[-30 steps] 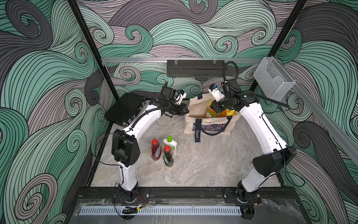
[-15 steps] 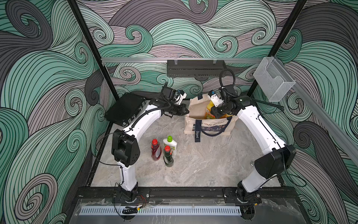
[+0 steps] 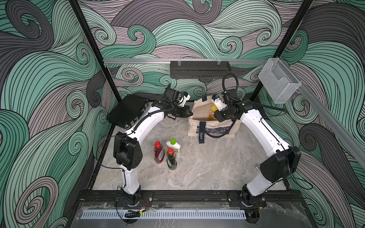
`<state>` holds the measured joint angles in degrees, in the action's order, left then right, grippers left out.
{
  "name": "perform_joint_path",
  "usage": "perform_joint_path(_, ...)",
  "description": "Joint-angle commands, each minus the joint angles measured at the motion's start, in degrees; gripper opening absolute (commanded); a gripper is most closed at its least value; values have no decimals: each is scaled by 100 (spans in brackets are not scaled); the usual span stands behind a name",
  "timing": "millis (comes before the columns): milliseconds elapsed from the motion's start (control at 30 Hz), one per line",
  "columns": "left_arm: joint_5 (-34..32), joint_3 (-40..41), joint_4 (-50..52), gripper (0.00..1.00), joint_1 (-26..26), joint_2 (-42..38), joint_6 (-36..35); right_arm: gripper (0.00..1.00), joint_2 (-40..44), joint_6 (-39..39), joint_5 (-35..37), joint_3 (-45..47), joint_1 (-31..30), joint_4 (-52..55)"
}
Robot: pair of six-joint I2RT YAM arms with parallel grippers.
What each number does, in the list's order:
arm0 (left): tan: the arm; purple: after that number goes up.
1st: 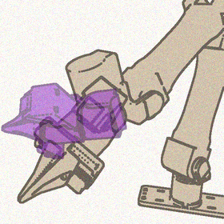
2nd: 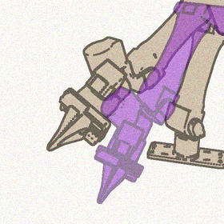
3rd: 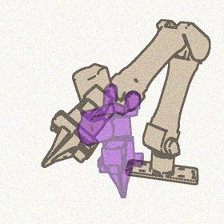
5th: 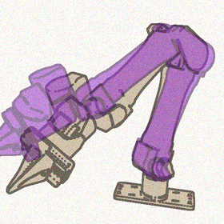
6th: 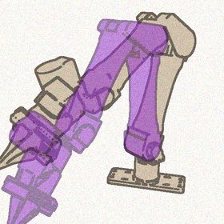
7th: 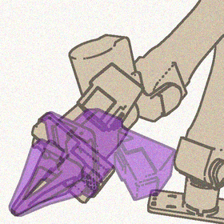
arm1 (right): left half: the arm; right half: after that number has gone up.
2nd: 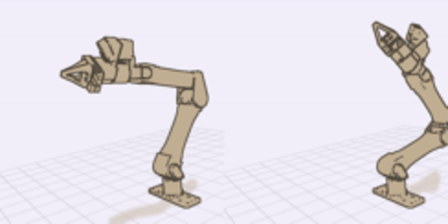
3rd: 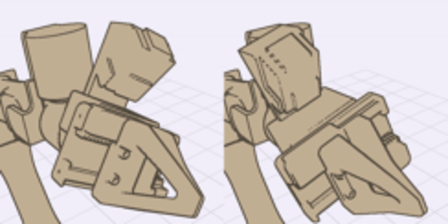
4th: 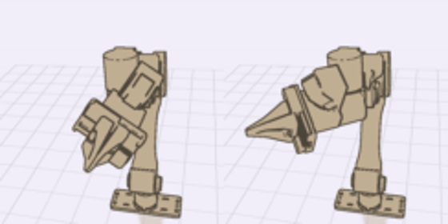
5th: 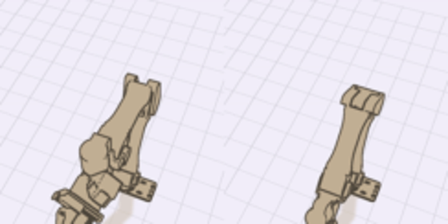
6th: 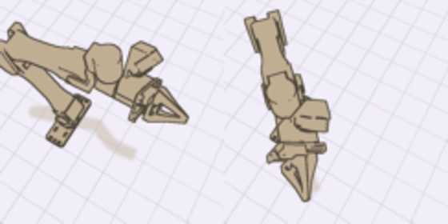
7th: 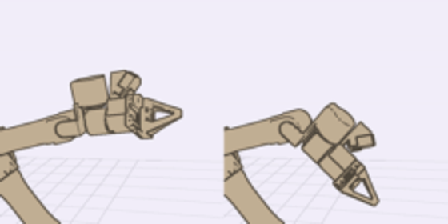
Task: Pack dish soap into the shopping bag
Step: Place the bottle of dish soap in the shopping bag.
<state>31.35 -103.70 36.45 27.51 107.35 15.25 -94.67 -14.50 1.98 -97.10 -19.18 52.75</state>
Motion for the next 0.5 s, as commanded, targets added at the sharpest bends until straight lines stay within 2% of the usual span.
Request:
perform_joint_path(0, 169, -188, 23, 0, -4, -421, 12, 0, 90, 6, 267, -114, 113, -444)
perform_joint_path(467, 160, -176, 10, 0, -8, -374, -3, 0, -455, -18, 153, -316, 213, -373)
